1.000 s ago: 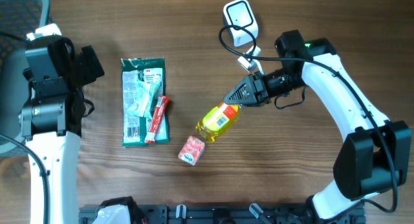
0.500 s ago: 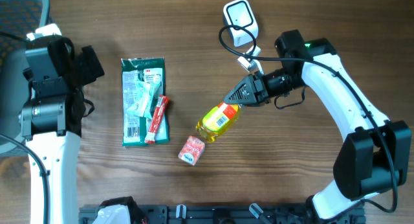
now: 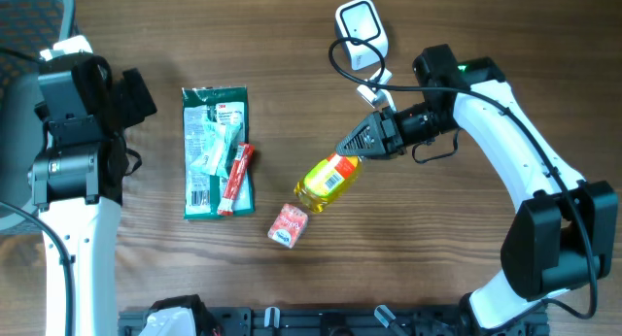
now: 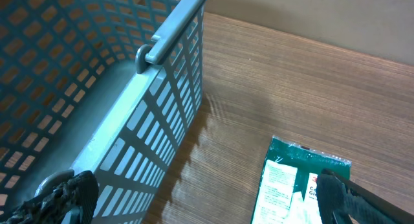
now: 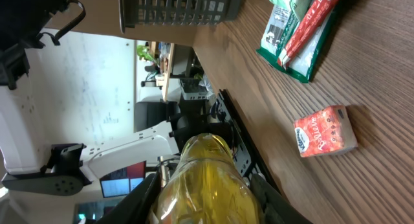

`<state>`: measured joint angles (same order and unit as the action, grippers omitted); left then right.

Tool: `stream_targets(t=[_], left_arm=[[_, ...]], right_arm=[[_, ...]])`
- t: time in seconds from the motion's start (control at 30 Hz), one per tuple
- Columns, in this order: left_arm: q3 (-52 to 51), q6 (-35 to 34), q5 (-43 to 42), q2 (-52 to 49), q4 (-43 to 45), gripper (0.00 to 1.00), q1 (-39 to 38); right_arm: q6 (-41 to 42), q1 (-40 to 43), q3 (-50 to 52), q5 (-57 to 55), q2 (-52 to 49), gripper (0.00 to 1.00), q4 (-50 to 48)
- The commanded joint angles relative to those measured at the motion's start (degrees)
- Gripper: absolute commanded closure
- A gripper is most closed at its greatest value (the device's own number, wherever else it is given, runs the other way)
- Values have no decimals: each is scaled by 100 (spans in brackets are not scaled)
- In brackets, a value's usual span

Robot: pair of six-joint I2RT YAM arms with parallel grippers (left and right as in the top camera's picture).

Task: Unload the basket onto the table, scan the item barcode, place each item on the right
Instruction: 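Lift the Vim bottle with the right gripper and tilt it, then hold the Vim bottle under the white scanner with the right gripper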

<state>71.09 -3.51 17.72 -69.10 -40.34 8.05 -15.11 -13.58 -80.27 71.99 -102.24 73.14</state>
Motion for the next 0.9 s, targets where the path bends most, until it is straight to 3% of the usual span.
stream_targets(t=[0.0,0.07,0.17,0.27,0.37,0.5,0.87], left_arm=[[24,11,-28,-7,15,0,33],[24,11,-28,-7,15,0,33],[24,11,-28,-7,15,0,33],[24,11,-28,-7,15,0,33],[24,11,-28,-7,15,0,33],[24,11,-28,-7,15,0,33],[24,11,-28,-7,15,0,33]], right_arm=[[-70,-35,31,293,162,76,-105],[221,-35,31,-149,162,76,-376],[1419,-35,31,-1902,162,76,-935],[2107,-35,31,-3344,162,76,-1156],[2433,-35,31,-4395,160,76,-1290],[2430,-35,31,-5112,142,78,-1438],[2413,-35,31,-5696,140,82,-1650]])
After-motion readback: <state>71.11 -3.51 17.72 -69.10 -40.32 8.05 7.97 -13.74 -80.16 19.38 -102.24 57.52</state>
